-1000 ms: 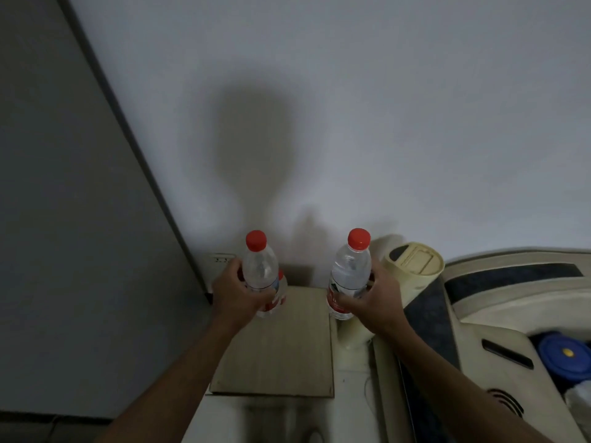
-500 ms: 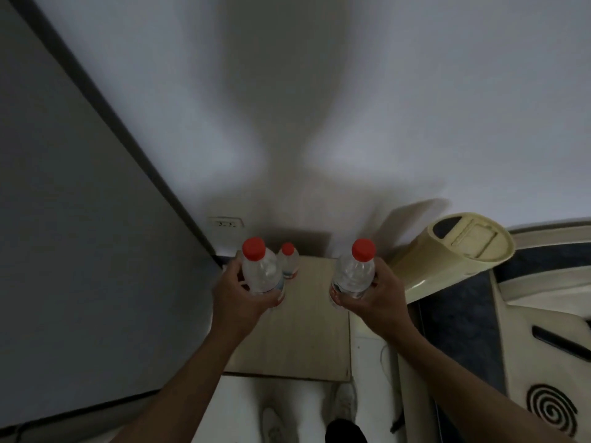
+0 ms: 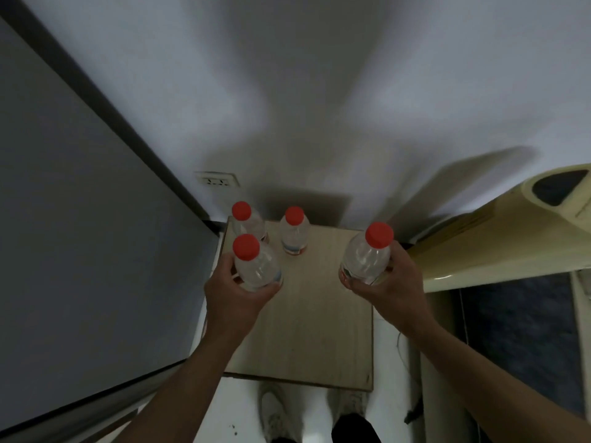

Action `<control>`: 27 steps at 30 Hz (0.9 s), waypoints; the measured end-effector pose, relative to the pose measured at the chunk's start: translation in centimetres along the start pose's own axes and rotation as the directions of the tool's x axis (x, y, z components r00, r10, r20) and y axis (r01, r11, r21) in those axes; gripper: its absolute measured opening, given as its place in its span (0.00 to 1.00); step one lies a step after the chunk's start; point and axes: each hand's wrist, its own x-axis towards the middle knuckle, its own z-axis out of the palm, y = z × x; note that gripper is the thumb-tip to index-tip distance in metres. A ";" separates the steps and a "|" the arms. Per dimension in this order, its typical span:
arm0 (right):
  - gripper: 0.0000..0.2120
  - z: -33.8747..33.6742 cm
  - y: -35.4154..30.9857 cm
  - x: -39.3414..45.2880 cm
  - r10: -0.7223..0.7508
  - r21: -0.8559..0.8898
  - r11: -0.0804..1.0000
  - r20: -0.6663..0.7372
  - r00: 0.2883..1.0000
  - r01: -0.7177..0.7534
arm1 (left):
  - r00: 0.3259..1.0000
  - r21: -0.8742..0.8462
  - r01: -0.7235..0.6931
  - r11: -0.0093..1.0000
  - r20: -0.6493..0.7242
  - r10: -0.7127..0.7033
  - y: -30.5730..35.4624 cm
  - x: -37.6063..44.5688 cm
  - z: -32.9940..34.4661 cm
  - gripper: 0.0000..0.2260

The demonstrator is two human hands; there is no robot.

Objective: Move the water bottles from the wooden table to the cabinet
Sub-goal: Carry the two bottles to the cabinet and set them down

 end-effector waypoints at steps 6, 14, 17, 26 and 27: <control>0.34 2.9 3.0 2.0 -0.007 -0.030 1.000 0.018 1.000 0.008 | 1.000 0.022 -0.014 1.000 -0.003 0.014 -3.4 1.3 2.3 0.28; 0.33 5.4 5.4 4.3 -0.031 -0.024 0.999 -0.004 1.000 0.031 | 0.999 -0.016 -0.038 0.999 -0.011 0.038 -6.1 3.3 4.9 0.27; 0.33 6.0 6.3 4.8 -0.040 -0.033 0.999 0.008 0.999 0.040 | 0.998 -0.027 -0.051 0.998 -0.023 0.051 -6.7 3.6 5.4 0.28; 0.36 6.8 6.8 5.7 -0.053 -0.045 0.997 0.035 0.998 0.054 | 0.996 -0.033 -0.087 0.996 -0.019 0.086 -7.4 3.5 5.7 0.29; 0.36 6.8 6.8 5.8 -0.054 -0.045 0.997 0.037 0.998 0.055 | 0.996 -0.034 -0.090 0.995 -0.012 0.090 -7.4 3.4 5.7 0.29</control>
